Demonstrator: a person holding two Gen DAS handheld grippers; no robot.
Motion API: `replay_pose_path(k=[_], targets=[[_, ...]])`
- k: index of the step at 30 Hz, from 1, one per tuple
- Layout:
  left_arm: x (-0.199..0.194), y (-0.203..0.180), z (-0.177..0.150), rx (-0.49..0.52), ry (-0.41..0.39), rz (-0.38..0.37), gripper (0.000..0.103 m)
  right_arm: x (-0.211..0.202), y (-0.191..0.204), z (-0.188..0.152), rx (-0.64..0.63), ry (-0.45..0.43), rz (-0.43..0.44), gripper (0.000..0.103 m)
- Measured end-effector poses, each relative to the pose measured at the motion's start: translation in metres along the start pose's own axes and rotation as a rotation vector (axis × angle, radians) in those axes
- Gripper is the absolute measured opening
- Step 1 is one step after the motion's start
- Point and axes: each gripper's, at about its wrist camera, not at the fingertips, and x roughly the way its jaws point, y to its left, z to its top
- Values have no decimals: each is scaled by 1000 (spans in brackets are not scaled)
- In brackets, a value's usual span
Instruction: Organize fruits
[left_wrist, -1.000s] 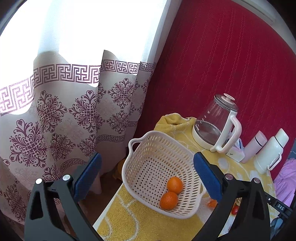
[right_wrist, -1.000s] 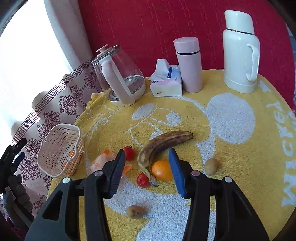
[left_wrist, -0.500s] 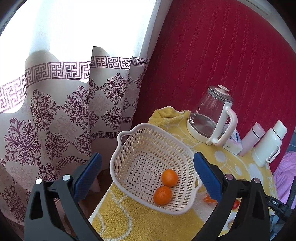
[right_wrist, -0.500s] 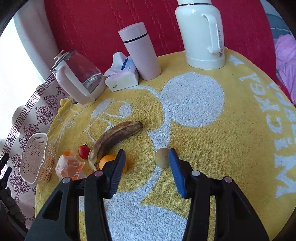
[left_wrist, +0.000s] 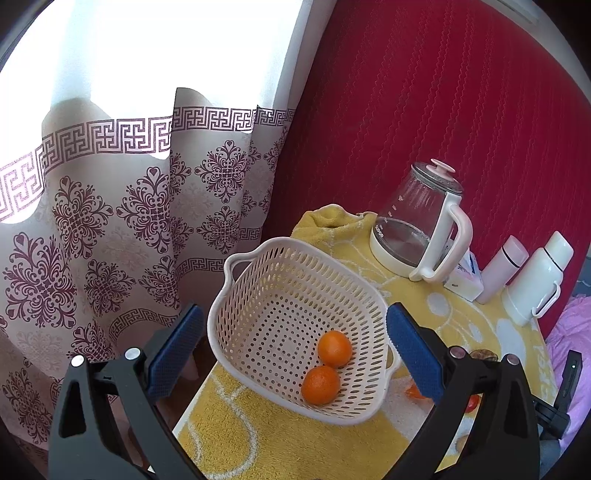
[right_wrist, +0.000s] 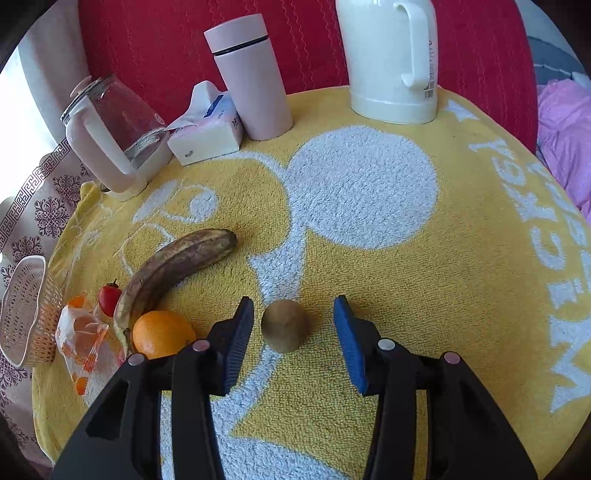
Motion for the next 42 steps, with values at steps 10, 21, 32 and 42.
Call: replay_pose_path(k=[10,21,32,42], targets=[[7,-24,-12,67,19,-12,100,-3,10,-12,-79,-44,-55,26],[18,-83,-44,212,103,-121,100,-5,-1,-15,-26,-54,10,26],[50,-164,-85,471,190,-193,100,-4,-4,-15,-16,-53,30,27],[86,-188,-103,586,276,-211,100,-3,-4,-15,-16,-53,29,27]])
